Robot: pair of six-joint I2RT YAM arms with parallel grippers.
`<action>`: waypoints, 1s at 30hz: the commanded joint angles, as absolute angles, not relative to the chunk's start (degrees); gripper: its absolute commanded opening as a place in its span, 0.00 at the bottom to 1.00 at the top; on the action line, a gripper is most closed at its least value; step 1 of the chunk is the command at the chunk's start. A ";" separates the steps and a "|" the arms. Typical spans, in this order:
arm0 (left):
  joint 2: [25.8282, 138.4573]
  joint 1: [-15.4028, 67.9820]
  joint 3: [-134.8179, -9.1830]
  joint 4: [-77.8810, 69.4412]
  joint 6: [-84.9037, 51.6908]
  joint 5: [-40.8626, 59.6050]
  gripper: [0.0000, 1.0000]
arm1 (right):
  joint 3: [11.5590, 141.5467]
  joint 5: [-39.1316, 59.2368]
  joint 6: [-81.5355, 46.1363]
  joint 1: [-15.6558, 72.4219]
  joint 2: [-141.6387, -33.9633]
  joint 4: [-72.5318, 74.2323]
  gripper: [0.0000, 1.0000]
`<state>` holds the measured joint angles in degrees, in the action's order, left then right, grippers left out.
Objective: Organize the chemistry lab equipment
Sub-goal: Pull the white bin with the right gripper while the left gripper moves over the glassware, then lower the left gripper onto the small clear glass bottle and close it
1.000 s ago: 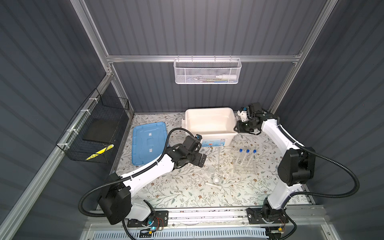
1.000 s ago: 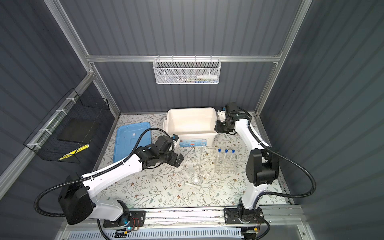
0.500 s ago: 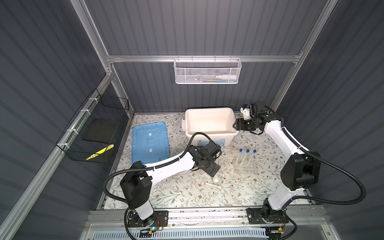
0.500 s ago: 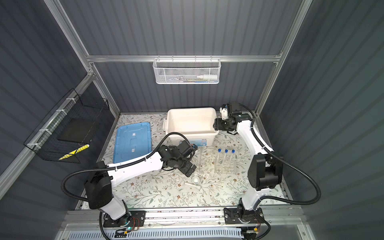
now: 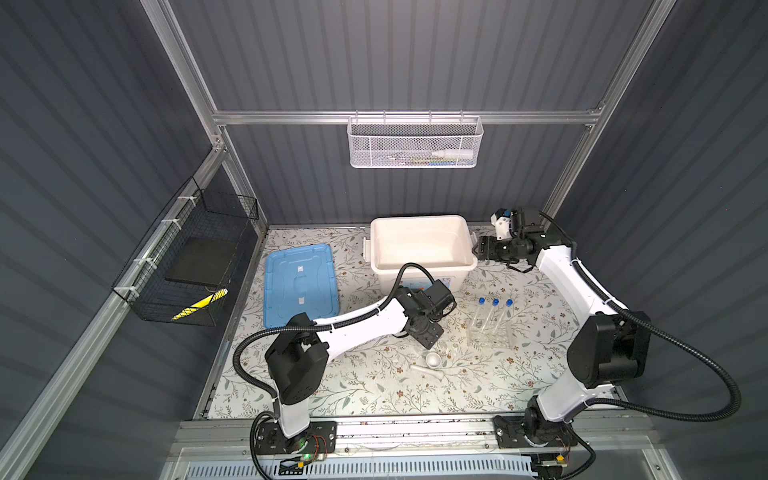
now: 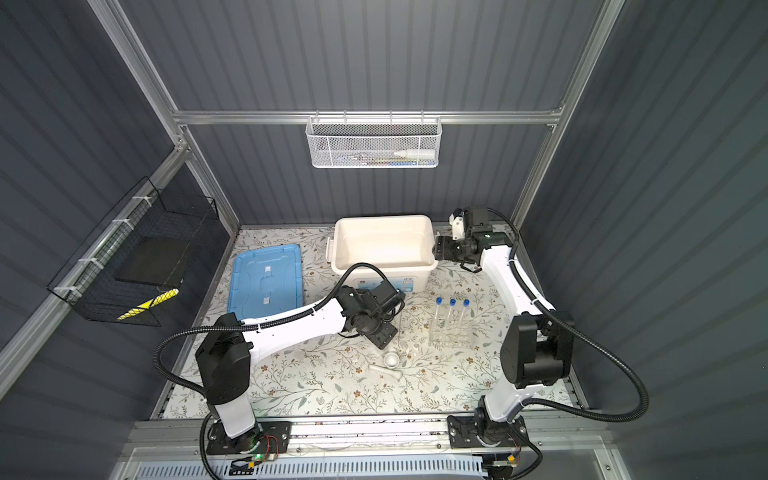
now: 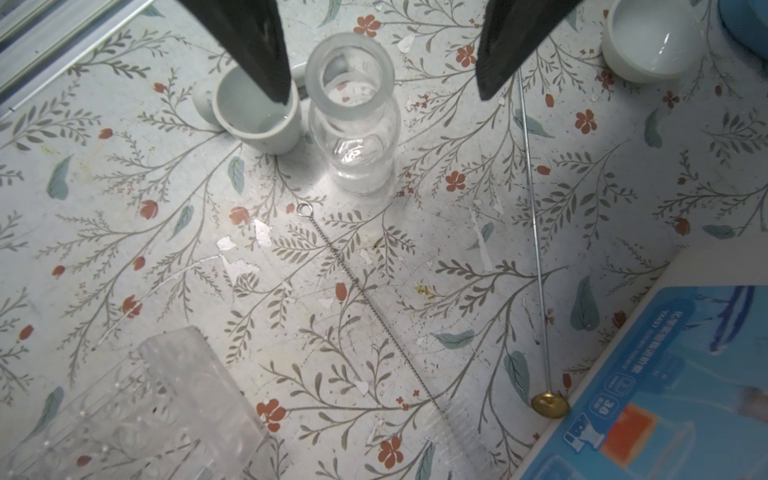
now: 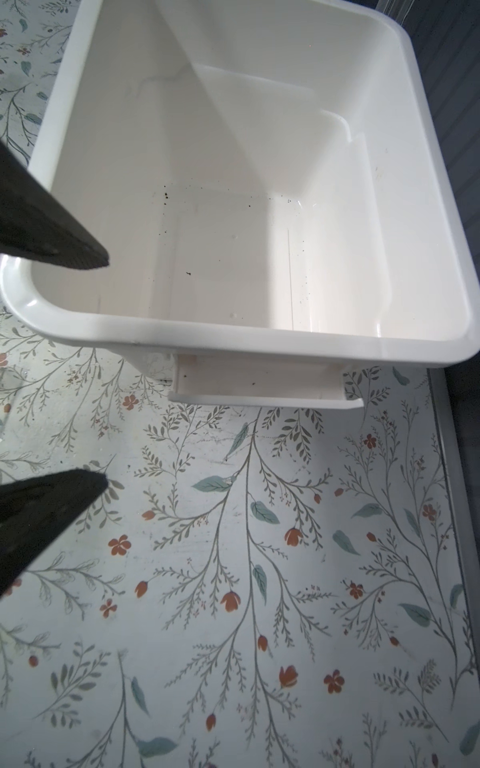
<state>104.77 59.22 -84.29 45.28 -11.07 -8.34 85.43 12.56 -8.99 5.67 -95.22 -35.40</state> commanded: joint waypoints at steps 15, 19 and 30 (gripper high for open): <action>107.52 59.48 -85.78 48.25 -10.28 -6.30 0.59 | 84.38 13.36 -10.00 4.84 -94.74 -34.98 0.80; 107.93 59.54 -85.78 48.34 -10.28 -5.79 0.57 | 84.15 13.33 -9.96 4.83 -94.66 -35.03 0.80; 108.48 59.50 -85.61 48.78 -10.02 -5.43 0.57 | 84.02 13.75 -10.20 4.70 -94.79 -34.95 0.80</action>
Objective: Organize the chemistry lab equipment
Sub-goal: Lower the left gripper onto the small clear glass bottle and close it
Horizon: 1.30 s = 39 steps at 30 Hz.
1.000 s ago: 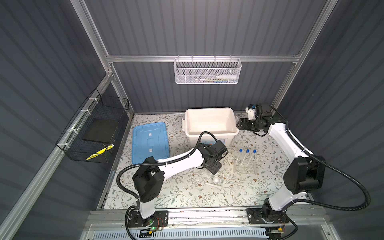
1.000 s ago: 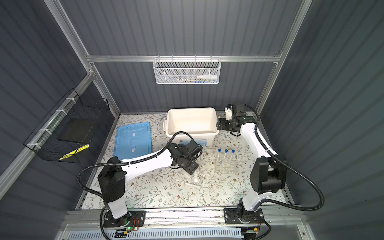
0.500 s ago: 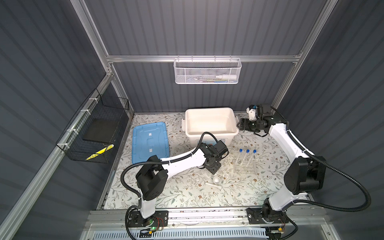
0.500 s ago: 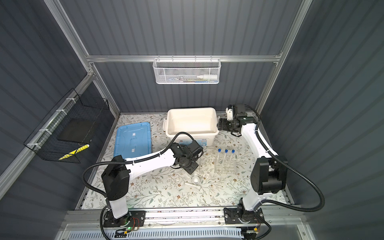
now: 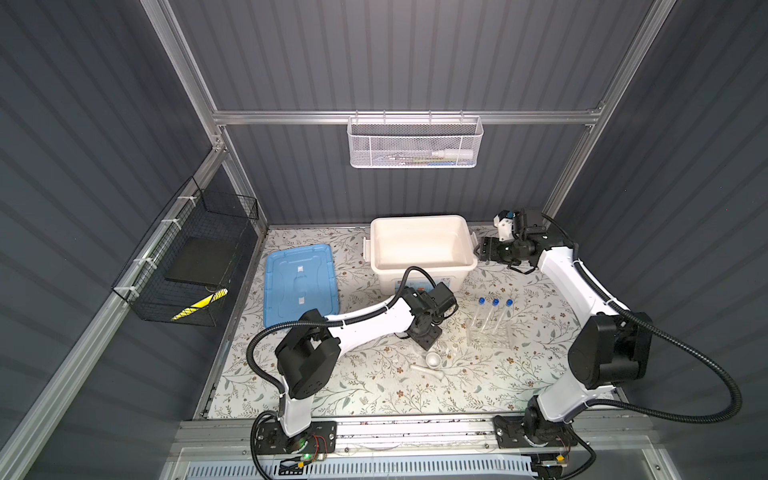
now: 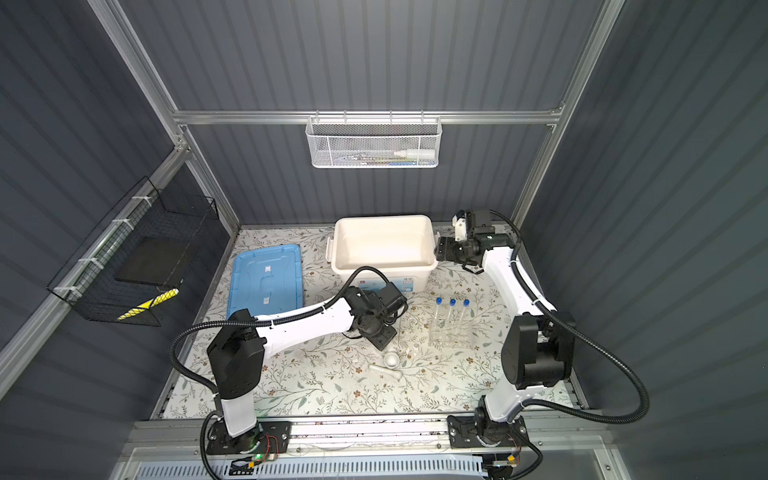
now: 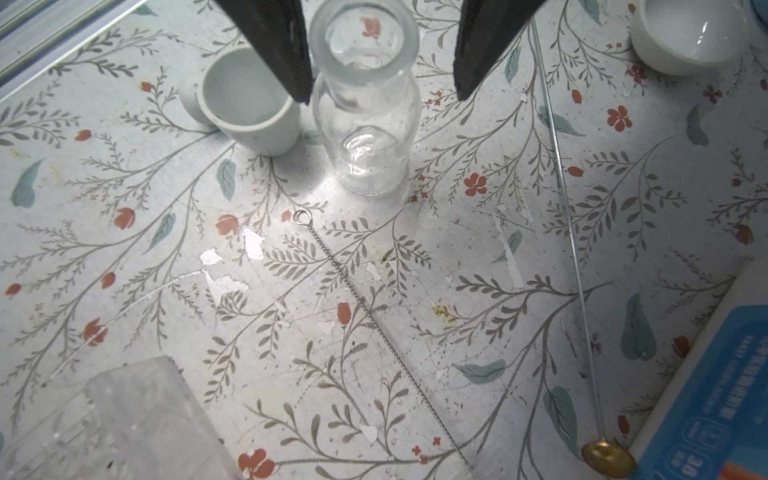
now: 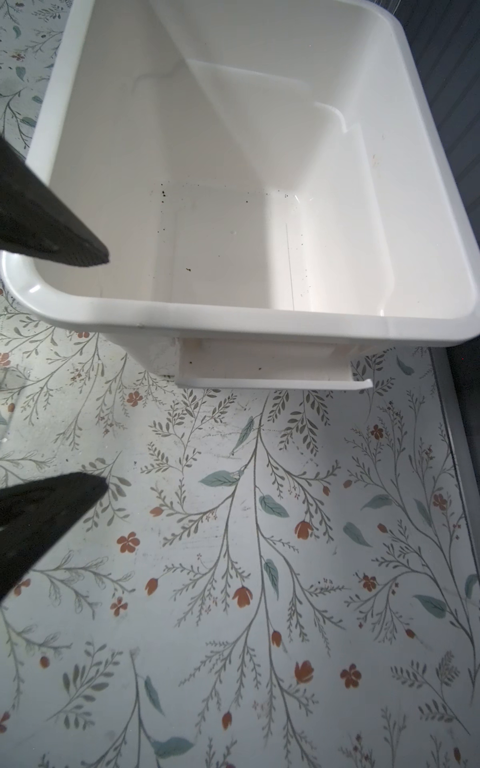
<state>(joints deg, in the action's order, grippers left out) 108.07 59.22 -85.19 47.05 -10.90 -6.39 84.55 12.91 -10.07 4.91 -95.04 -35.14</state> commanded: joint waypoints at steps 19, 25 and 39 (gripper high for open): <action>108.38 59.57 -85.25 48.02 -10.02 -5.77 0.36 | 83.41 13.69 -10.35 4.41 -94.78 -34.80 0.80; 107.77 59.55 -85.52 47.99 -10.02 -6.58 0.34 | 83.15 13.87 -10.37 4.40 -94.66 -34.59 0.80; 106.85 59.50 -89.72 51.71 -8.54 -9.72 0.33 | 82.71 14.50 -10.88 4.40 -94.29 -34.05 0.80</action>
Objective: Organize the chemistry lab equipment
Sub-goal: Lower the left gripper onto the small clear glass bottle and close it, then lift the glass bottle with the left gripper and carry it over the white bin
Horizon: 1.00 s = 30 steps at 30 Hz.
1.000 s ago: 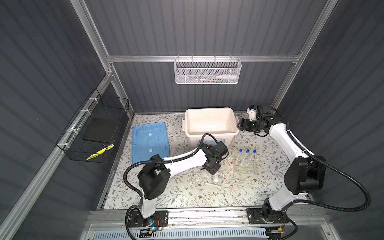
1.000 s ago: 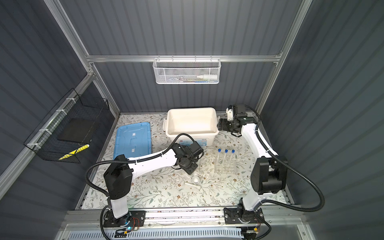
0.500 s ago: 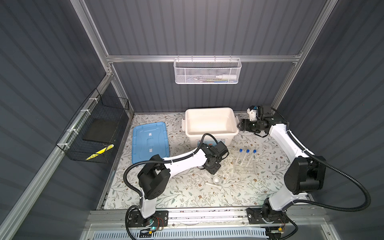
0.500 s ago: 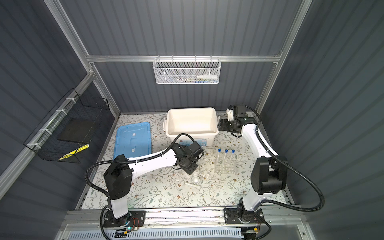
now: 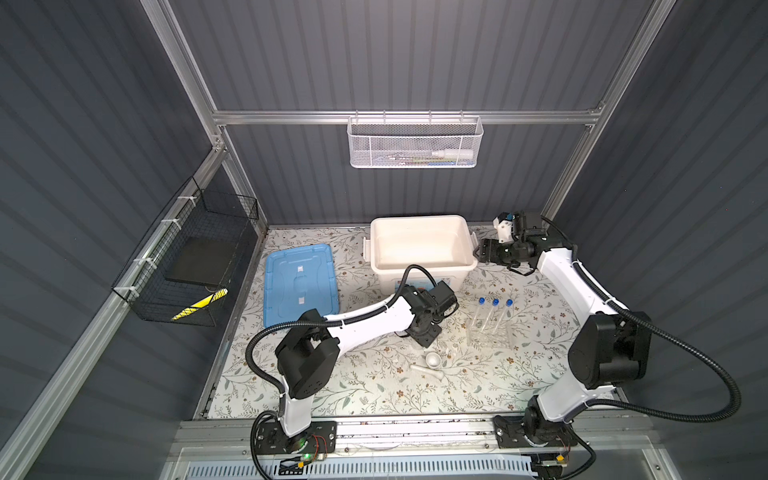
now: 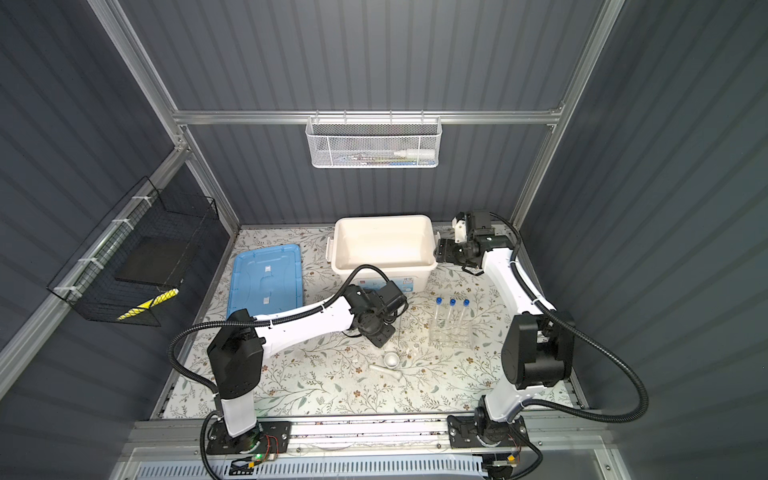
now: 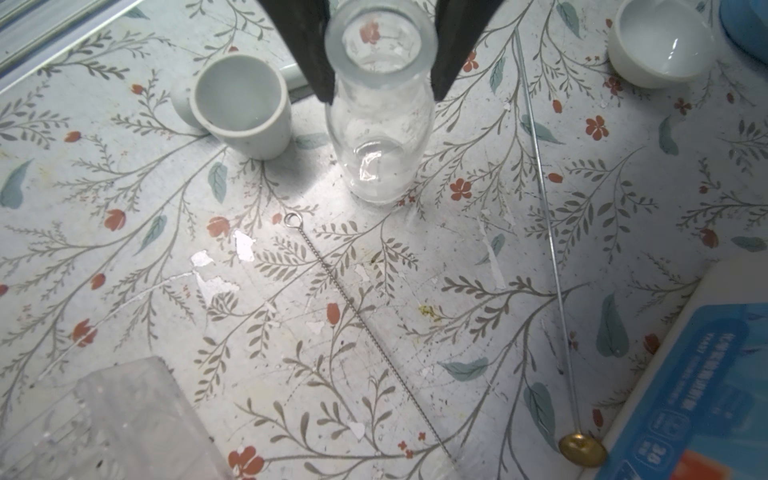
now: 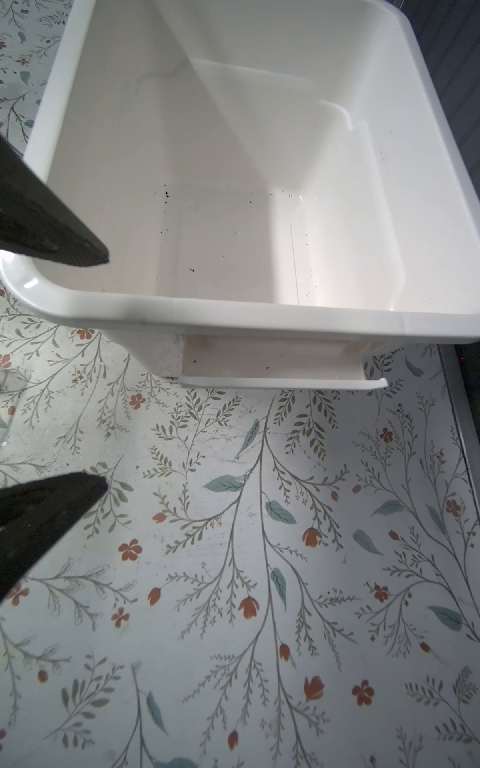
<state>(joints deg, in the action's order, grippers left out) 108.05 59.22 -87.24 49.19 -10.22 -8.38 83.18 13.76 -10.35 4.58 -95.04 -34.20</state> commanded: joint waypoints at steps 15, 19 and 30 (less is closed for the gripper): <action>105.81 59.36 -100.49 56.30 -4.70 -15.05 0.32 | 81.52 17.06 -12.04 4.13 -92.94 -31.34 0.81; 105.63 58.99 -103.69 56.37 -3.34 -16.35 0.32 | 81.21 18.09 -12.52 4.04 -92.72 -30.58 0.81; 106.27 54.26 -112.74 54.67 0.00 -16.06 0.32 | 79.96 18.66 -12.85 3.78 -92.37 -29.42 0.81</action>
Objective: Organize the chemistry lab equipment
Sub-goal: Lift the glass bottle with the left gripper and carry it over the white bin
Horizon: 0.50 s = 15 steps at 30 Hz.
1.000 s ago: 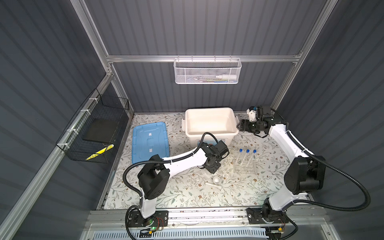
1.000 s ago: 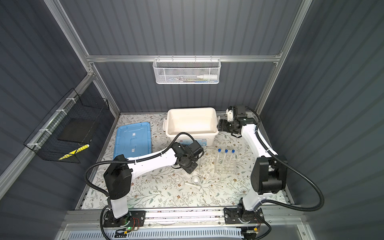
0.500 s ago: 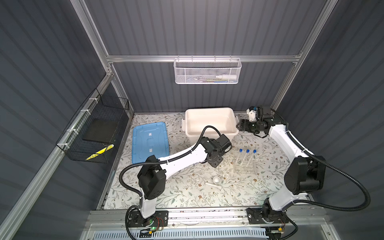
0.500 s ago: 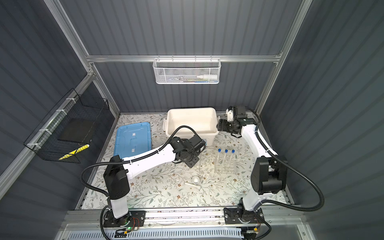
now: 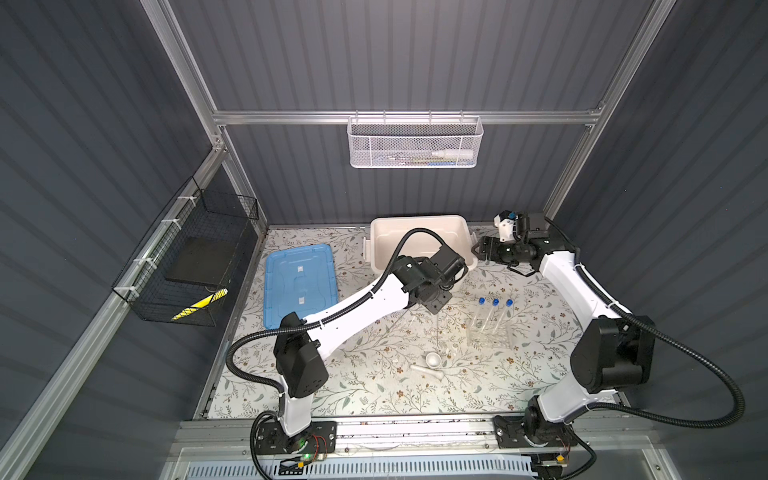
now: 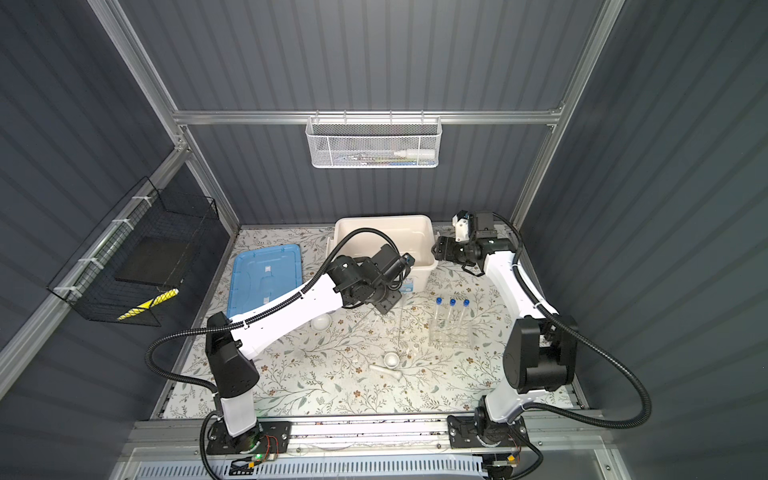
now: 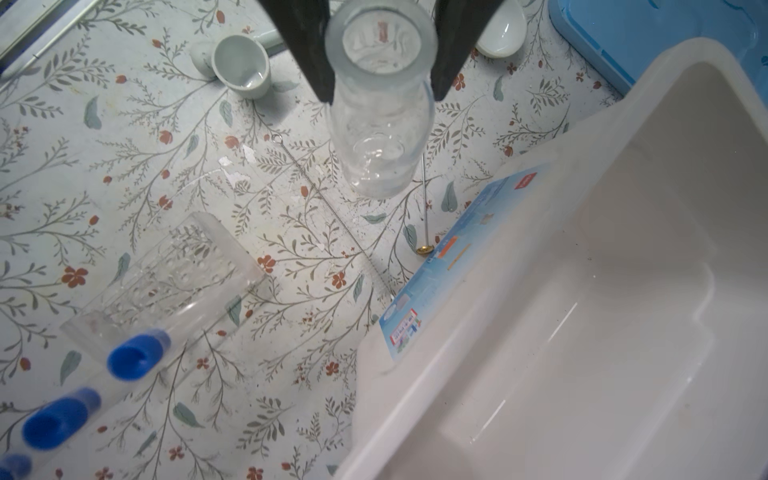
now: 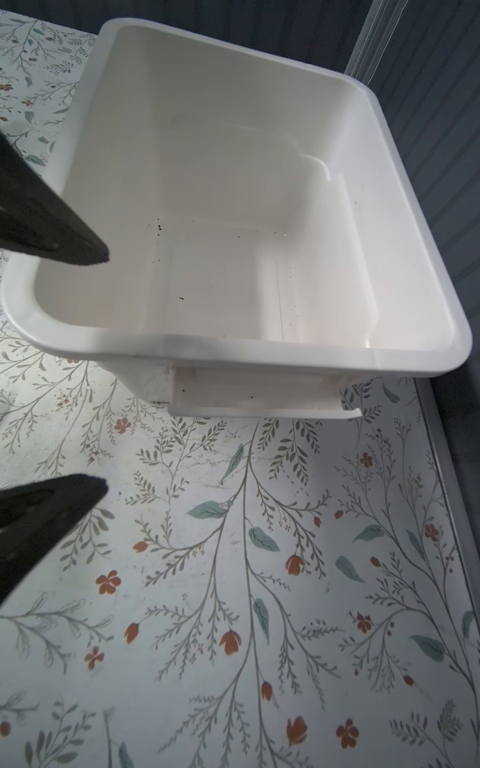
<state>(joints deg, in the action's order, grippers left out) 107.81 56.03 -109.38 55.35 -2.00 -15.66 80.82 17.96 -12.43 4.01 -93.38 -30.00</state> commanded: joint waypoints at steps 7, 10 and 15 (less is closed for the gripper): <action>111.63 49.67 -121.62 50.81 -0.43 -10.81 0.31 | 79.73 21.79 -13.01 3.78 -93.16 -29.25 0.81; 115.36 48.04 -127.81 50.93 -0.44 -8.95 0.30 | 79.63 22.23 -13.18 3.71 -93.51 -29.08 0.81; 120.60 46.59 -133.98 48.45 0.06 -6.11 0.31 | 79.63 22.54 -13.29 3.69 -93.87 -29.00 0.81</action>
